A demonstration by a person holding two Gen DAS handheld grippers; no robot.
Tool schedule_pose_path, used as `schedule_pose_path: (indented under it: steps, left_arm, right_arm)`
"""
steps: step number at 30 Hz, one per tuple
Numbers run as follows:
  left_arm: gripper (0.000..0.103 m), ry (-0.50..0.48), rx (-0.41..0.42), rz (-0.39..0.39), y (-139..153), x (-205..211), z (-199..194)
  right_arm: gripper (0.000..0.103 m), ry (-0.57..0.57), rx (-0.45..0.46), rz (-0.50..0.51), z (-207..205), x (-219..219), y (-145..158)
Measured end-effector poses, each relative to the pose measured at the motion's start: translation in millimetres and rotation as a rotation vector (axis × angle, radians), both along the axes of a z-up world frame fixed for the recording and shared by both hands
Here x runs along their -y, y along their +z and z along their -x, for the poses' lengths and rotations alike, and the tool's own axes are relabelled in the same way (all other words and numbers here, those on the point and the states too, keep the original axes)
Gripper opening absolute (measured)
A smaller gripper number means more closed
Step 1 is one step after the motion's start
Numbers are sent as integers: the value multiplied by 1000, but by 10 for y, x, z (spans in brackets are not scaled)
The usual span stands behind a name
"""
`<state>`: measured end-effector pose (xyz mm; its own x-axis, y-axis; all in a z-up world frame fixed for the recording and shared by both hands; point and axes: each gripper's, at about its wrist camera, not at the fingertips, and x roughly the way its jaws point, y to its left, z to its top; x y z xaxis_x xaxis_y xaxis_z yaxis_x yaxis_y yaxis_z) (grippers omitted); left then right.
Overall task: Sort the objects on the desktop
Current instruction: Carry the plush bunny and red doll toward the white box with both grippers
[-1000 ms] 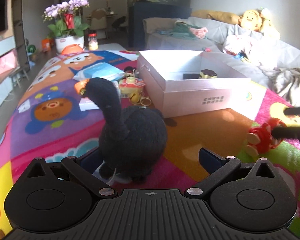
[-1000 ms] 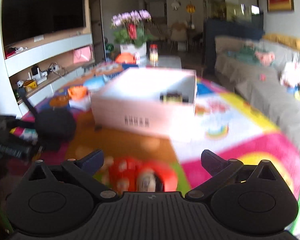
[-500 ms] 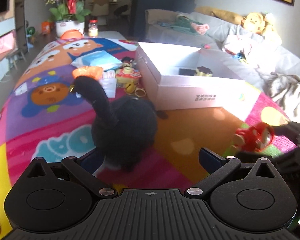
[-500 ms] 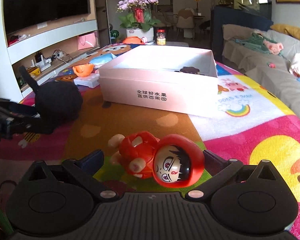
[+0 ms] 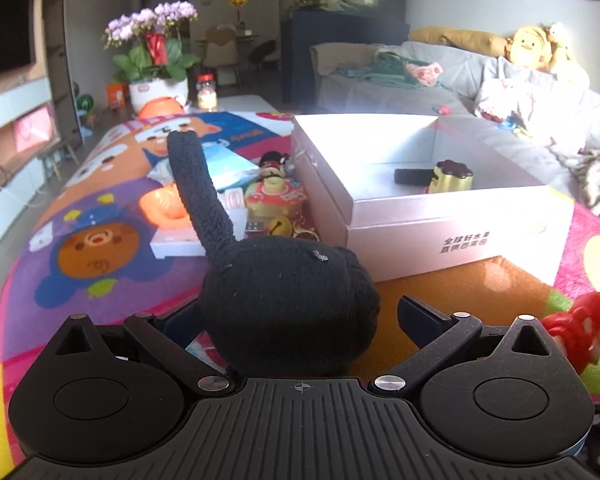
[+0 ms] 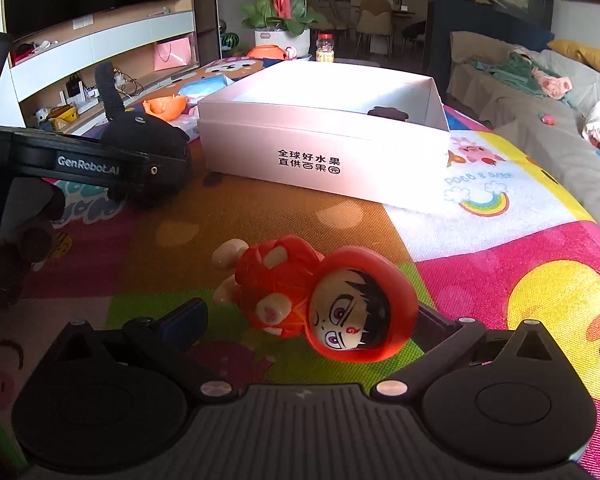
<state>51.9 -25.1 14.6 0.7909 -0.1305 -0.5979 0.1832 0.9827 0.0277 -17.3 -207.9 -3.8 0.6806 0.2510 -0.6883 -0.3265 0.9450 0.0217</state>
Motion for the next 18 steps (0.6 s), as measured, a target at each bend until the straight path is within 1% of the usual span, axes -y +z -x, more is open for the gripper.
schedule_pose_path:
  steps: [2,3,6,10,11,14,16,18]
  left_arm:
    - [102,6,16,-29,-17,8,5]
    - [93,8,24,-43,-19,1,11]
    - [92,-6,23,-42,-6,-52,41]
    - [92,-12,25,-67,15,-170,177]
    - [92,-9,20,-63,25,-215,218]
    - [94,6,-7,-7,43,-382,344]
    - [95,25,-10,21,31,-442,405]
    - [97,24,-13,38,3,-455,427]
  right_arm:
    - [103,-3,-3,-4,5,1,1]
    - [103,-6,-5,-6,5,3,4]
    - [103,-10,-10,-11,0,11,10]
    - [103,0,-12,2,-13,8,14]
    - [103,-1,-10,5,-14,2,16]
    - [103,-11,-5,6,-1,-5,18]
    - [103,-50,6,20,20,-14,27]
    - [103,-70,18,28,47,-6,43]
